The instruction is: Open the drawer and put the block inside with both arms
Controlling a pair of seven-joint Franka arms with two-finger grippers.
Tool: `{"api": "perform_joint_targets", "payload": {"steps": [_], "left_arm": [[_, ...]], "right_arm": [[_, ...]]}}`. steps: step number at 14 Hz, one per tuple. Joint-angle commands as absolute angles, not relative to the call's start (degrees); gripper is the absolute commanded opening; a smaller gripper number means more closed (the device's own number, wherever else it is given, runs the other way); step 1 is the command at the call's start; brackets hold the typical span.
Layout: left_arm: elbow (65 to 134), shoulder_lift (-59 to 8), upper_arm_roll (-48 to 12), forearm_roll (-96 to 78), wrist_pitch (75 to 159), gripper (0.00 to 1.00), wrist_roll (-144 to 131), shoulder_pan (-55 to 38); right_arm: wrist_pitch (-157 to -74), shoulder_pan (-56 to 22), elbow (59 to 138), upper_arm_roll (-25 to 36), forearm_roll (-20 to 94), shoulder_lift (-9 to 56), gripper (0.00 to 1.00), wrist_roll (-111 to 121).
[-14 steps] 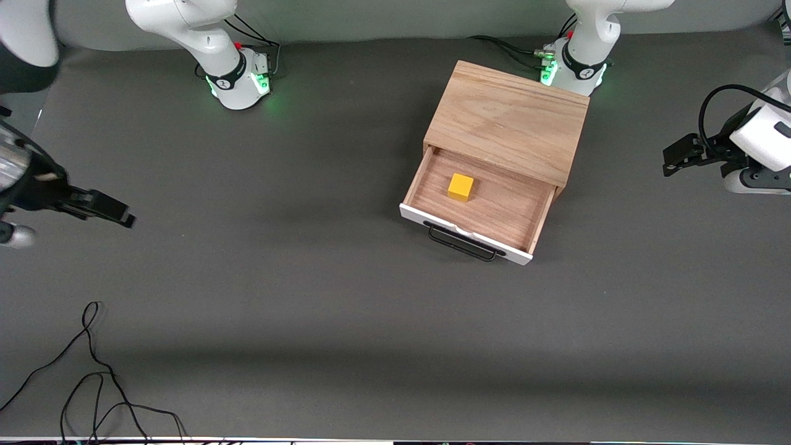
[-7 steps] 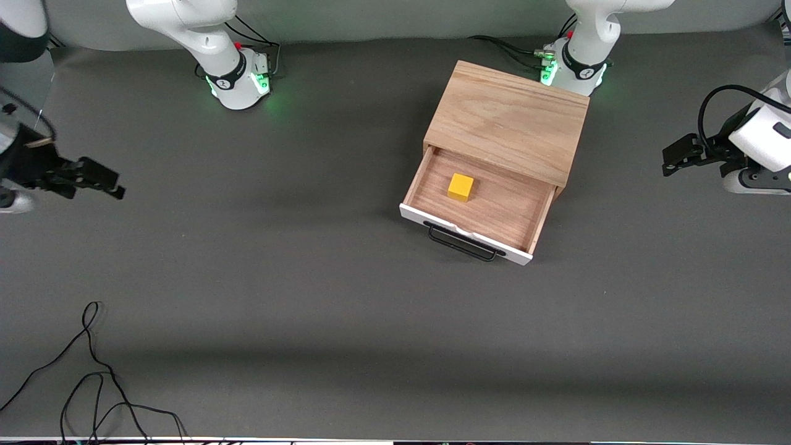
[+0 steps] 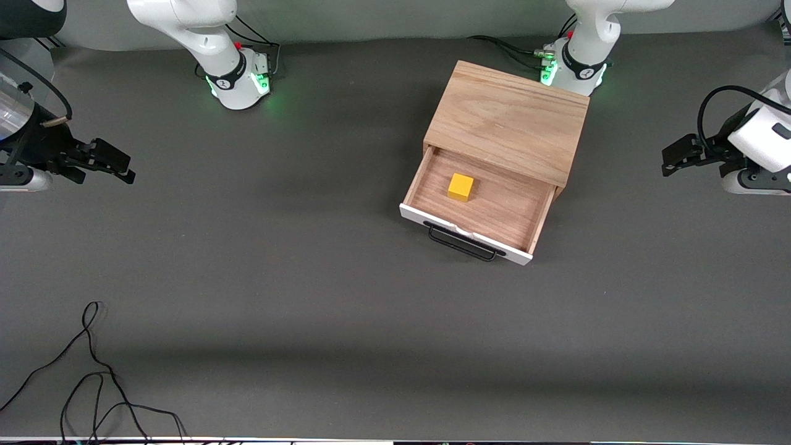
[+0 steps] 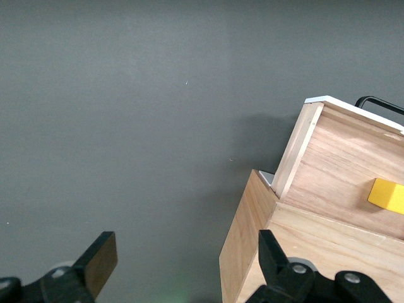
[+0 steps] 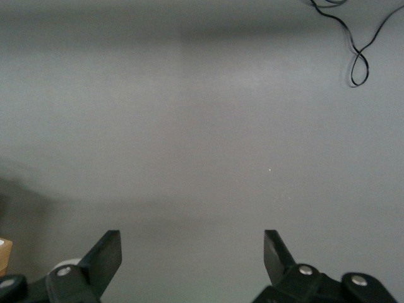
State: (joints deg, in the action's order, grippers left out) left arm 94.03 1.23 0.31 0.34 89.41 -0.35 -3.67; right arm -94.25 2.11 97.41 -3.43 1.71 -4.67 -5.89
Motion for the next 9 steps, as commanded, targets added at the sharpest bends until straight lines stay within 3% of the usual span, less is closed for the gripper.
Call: {"api": "perform_joint_targets", "payload": {"steps": [1,9], "left_arm": [[93.69,1.06,0.26,0.35,88.42,1.0,0.62,-3.69],[93.78,0.79,0.26,0.26,88.42,1.0,0.62,-3.78]], "right_arm": [[-95.36,3.95,98.27,-4.04,1.49,-5.54,1.0,-6.94],[-93.34,5.1,97.73,-4.04,1.14,-5.27,1.0,-5.63]]}}
